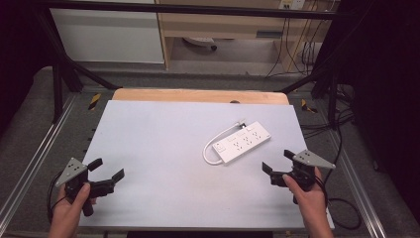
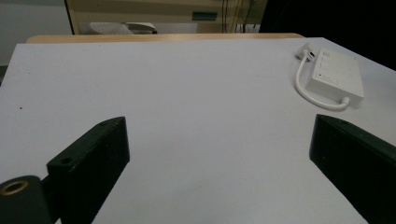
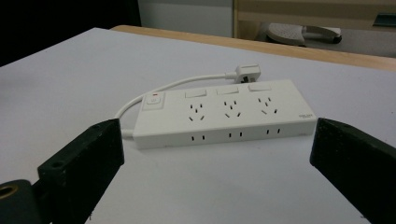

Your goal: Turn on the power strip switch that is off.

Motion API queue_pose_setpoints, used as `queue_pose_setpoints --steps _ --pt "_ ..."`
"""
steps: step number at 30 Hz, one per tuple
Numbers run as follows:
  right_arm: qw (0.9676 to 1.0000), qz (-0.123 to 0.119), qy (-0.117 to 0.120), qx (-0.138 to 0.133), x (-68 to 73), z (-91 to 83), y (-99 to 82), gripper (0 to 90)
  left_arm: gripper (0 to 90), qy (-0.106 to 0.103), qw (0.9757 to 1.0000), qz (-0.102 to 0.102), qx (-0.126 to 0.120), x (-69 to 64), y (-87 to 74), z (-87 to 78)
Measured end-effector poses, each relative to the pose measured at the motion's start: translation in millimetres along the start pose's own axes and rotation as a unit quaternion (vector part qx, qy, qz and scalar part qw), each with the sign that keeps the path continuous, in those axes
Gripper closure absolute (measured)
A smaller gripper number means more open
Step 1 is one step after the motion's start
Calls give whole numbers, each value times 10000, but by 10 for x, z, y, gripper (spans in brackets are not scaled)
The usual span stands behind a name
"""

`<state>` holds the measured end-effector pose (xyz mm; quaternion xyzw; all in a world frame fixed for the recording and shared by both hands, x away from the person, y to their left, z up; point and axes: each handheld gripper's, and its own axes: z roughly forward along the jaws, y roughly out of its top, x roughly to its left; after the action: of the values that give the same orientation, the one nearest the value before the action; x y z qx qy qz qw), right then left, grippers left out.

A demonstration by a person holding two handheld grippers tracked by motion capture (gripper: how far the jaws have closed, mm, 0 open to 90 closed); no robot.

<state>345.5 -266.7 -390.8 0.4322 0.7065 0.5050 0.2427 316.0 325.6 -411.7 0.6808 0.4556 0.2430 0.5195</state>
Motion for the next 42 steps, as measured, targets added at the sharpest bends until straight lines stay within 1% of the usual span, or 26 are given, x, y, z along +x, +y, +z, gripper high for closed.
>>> queue_pose_setpoints --steps 11,17,22,24,31,34,42 --pt "9999 -98 -15 -90 -8 13 234 30 50 -5 10000 6 7 -2 1 -3" --pt "9998 -154 2 -102 -6 65 333 29 50 -4 10000 -1 4 -3 0 -1" --pt "9998 -121 25 -149 -26 110 409 27 50 -3 10000 -2 14 1 -2 1" --pt "9998 -137 -8 -150 -34 131 438 27 50 -5 10000 2 20 0 -2 2" --pt "9998 -103 -9 -172 -70 191 533 25 50 -29 10000 28 41 -2 -3 3" --pt "9998 -125 -25 -156 -89 215 558 22 50 -28 10000 35 46 0 -3 5" --pt "9999 -51 -70 -135 -163 291 600 22 50 -33 10000 37 61 -5 -5 7"
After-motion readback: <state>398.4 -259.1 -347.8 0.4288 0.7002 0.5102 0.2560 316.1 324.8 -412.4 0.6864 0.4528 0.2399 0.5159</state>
